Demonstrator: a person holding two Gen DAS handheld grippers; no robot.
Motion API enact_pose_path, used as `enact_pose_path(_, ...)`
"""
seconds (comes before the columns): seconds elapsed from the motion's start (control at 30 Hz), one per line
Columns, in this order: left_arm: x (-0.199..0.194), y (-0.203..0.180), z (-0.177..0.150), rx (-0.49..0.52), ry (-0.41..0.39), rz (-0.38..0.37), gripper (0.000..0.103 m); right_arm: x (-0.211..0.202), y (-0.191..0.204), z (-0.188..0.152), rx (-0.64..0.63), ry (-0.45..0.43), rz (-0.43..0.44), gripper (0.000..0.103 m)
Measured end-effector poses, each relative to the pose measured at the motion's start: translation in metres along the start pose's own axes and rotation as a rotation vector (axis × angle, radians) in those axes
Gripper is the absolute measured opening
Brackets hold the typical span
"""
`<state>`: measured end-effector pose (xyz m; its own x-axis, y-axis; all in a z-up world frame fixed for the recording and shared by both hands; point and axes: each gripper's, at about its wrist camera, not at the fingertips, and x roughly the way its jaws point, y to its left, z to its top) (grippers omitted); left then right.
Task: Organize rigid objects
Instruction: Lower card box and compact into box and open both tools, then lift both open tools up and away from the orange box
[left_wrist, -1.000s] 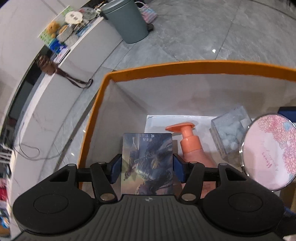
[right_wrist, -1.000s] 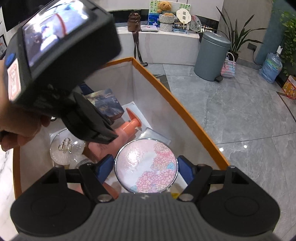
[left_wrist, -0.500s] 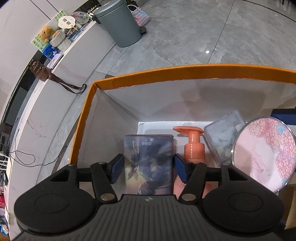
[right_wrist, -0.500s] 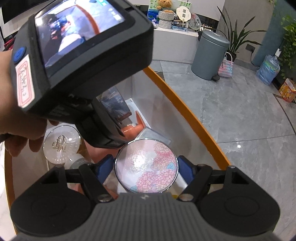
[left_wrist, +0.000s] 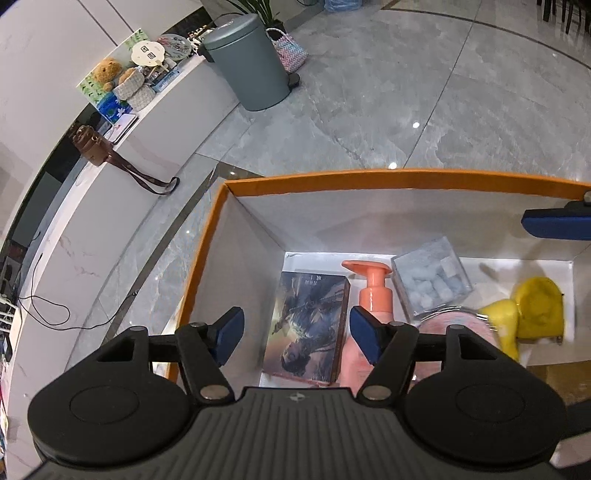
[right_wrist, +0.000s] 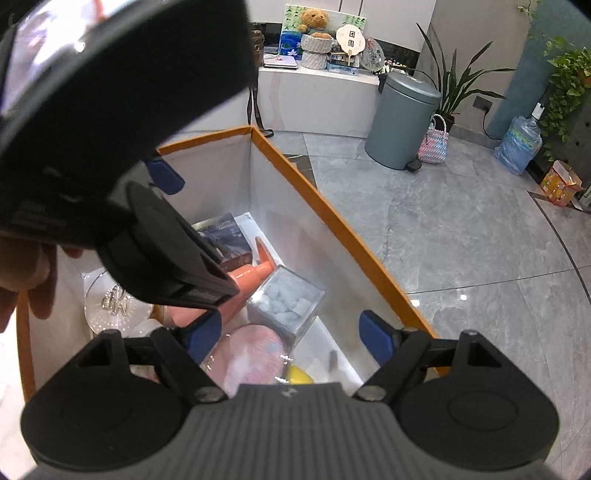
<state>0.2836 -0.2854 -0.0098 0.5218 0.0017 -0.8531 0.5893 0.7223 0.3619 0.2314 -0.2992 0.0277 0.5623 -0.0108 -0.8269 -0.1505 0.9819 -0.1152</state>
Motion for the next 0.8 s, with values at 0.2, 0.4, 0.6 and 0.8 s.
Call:
enact_pose_path(0.2, -0.014, -0.003, -0.010, -0.005, 0.001, 0.004, 0.077, -0.009, -0.003, -0.002, 0.006, -0.003, -0.010, 0.081)
enact_pose_path(0.4, -0.034, -0.004, -0.017, -0.011, -0.007, 0.024, 0.078, -0.023, -0.006, -0.003, 0.009, -0.013, -0.024, 0.082)
enact_pose_path(0.6, -0.068, -0.002, -0.024, -0.081, -0.052, 0.034, 0.079, -0.047, -0.004, -0.002, 0.003, -0.048, -0.029, 0.082)
enact_pose_path(0.8, -0.117, -0.009, -0.046, -0.190, -0.127, 0.093, 0.084, -0.071, -0.003, -0.009, -0.007, -0.071, -0.037, 0.083)
